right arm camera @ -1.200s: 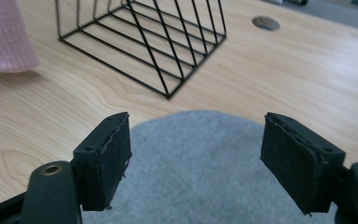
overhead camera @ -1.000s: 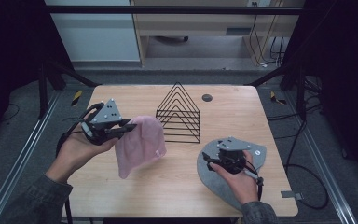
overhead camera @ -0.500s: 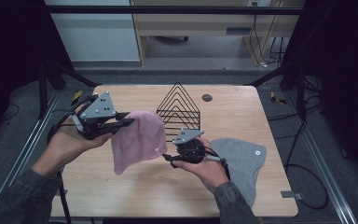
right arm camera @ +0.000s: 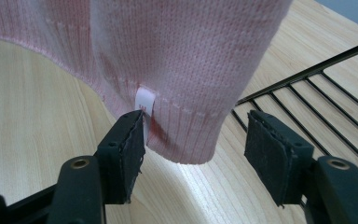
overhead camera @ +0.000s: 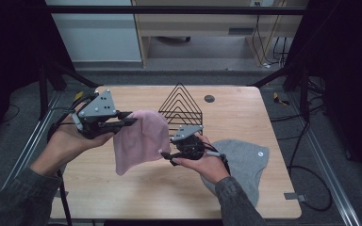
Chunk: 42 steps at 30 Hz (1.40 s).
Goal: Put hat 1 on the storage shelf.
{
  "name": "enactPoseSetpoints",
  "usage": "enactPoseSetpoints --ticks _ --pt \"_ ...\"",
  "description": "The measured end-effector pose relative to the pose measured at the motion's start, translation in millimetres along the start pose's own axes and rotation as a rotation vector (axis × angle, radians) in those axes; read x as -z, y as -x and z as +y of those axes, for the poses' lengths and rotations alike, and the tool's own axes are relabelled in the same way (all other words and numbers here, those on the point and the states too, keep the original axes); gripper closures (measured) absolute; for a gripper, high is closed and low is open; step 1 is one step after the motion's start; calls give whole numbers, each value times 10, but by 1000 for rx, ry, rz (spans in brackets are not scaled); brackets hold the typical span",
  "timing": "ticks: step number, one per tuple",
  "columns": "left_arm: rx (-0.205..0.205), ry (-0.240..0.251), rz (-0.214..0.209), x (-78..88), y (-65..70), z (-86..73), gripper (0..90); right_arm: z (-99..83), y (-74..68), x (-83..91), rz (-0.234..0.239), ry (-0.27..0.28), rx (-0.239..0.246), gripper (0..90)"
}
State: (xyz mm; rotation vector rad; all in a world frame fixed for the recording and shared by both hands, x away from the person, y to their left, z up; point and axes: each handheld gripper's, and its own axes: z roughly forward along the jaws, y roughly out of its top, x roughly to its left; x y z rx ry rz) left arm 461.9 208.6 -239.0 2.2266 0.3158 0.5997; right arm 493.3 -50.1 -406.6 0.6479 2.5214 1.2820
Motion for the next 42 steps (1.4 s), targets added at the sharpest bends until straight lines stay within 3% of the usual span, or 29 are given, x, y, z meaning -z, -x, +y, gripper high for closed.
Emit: enactPoseSetpoints --ticks 9,12,15,16,17,27,32,42 --pt "-10 11 -15 -25 -11 55 799 13 18 57 16 26 10 440" --pt "1 19 -13 -54 -33 61 799 22 13 61 22 28 22 533" --pt "12 18 -7 -78 -70 64 798 25 4 99 31 40 37 711" --pt "15 20 -6 -81 -83 67 798 25 4 99 31 40 37 711" --pt "21 23 -4 -84 -100 73 798 32 -4 134 38 48 43 767" --pt "54 62 36 -201 -385 341 791 205 63 395 -4 62 50 794" --pt "37 81 52 -244 -498 513 789 347 156 536 -31 72 54 799" --pt "53 104 68 -316 -706 739 788 558 356 725 -89 107 38 803"
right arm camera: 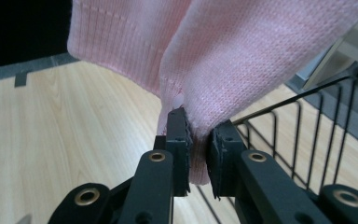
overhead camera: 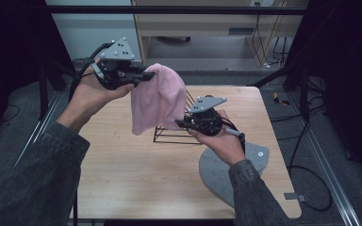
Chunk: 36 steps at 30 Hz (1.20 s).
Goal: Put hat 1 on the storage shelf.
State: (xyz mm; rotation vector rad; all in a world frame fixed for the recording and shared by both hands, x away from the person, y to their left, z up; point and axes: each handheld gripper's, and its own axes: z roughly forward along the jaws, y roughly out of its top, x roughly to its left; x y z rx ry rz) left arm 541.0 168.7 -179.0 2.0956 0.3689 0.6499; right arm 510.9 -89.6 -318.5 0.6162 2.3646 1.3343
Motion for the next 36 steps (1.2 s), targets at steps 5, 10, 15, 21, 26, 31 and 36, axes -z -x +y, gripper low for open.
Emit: enactPoseSetpoints --ticks 5,10,15,21,26,31,36 --pt "4 16 15 -60 -75 72 786 95 178 60 -36 25 -27 803" --pt "12 15 14 -178 -197 103 784 118 307 63 -57 29 -51 802" --pt "3 0 11 -309 -317 114 781 141 452 -4 -86 10 -52 799" --pt "1 -13 10 -464 -446 127 780 151 646 -83 -117 14 -81 798" --pt "5 -26 11 -555 -514 112 780 133 693 -126 -119 8 -88 798" --pt "11 -26 10 -559 -516 101 778 113 721 -129 -120 7 -95 799" --pt "18 -24 6 -569 -505 83 778 49 732 -98 -130 -5 -96 801"
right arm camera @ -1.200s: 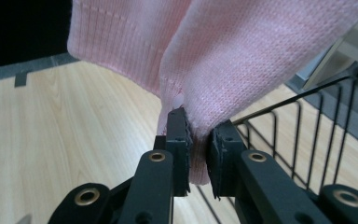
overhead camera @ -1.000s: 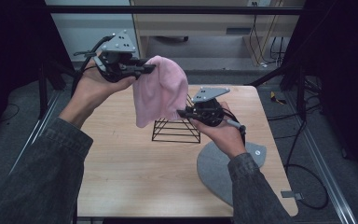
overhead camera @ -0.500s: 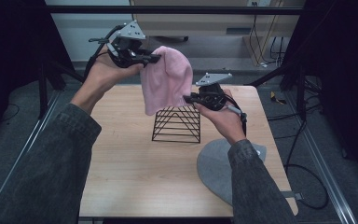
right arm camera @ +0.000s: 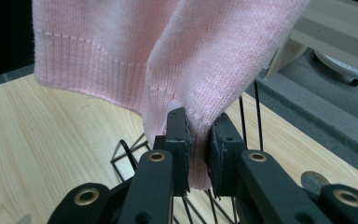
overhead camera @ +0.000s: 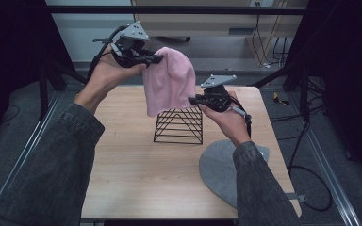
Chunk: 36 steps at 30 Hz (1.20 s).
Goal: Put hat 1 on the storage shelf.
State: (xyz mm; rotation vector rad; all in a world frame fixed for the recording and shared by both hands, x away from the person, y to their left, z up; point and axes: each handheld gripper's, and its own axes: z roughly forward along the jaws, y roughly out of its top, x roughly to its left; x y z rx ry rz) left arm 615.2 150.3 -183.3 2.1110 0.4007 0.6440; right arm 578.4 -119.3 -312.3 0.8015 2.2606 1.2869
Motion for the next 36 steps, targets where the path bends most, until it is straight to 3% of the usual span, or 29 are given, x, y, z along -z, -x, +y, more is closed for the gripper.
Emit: enactPoseSetpoints --ticks 12,17,21,30,36 --pt "-17 -13 -22 -164 92 -115 769 -245 13 -27 -20 -27 -11 806" --pt "-5 -17 -27 -260 137 -174 769 -376 7 -67 -40 -49 -9 806" --pt "-16 -37 -35 -349 208 -204 772 -442 6 -91 -50 -64 0 806" --pt "-6 -36 -62 -454 362 -315 775 -712 10 -146 -53 -92 -27 804" --pt "-2 -27 -90 -495 466 -365 778 -794 -6 -162 -43 -98 -40 794"
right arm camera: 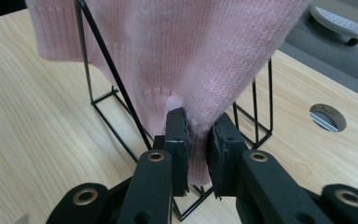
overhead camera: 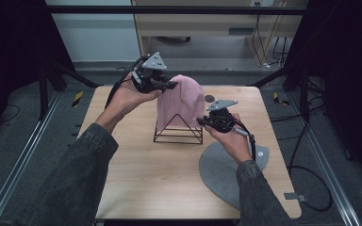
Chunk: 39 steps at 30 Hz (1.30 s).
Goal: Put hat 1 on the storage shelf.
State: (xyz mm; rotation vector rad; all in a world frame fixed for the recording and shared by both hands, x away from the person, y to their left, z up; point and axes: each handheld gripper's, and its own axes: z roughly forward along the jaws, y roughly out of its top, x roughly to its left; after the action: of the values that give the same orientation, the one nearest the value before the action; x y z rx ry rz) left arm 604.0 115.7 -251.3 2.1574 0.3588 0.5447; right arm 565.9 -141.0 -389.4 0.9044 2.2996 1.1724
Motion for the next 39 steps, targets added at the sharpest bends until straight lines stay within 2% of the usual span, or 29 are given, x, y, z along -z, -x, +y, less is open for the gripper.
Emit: enactPoseSetpoints --ticks 4,7,9,10,16,20,21,28,31,32,33,34,35,36,39 --pt "1 -11 -8 -21 50 -66 779 -37 -9 -33 3 -39 1 764" --pt "15 -13 -16 -41 59 -134 780 -53 -19 -10 -3 -43 4 706" --pt "19 -18 -26 -63 73 -172 780 -72 -27 59 -21 -40 6 634" --pt "16 -26 -29 -83 87 -200 780 -72 -27 59 -21 -40 6 634" --pt "22 -48 -47 -148 135 -326 776 -173 46 291 -96 -52 11 474" --pt "34 -79 -68 -196 158 -424 774 -250 110 368 -123 -78 10 452" --pt "37 -87 -70 -212 168 -458 773 -306 159 406 -132 -94 -4 443" --pt "61 -121 -94 -279 188 -573 757 -457 241 437 -140 -132 -34 436" --pt "76 -118 -96 -277 202 -605 664 -514 263 429 -140 -145 -41 437" --pt "90 -92 -90 -252 213 -612 664 -523 267 432 -139 -147 -42 438" --pt "109 -65 -84 -228 226 -613 595 -545 281 436 -136 -153 -44 438" --pt "114 -54 -76 -202 229 -613 595 -545 281 436 -136 -153 -44 438" --pt "130 -44 -56 -157 244 -609 492 -555 292 442 -136 -162 -48 432" --pt "133 -40 -45 -127 254 -609 492 -555 292 442 -136 -162 -48 432" --pt "130 -36 6 24 336 -653 358 -564 320 429 -127 -180 -47 413"
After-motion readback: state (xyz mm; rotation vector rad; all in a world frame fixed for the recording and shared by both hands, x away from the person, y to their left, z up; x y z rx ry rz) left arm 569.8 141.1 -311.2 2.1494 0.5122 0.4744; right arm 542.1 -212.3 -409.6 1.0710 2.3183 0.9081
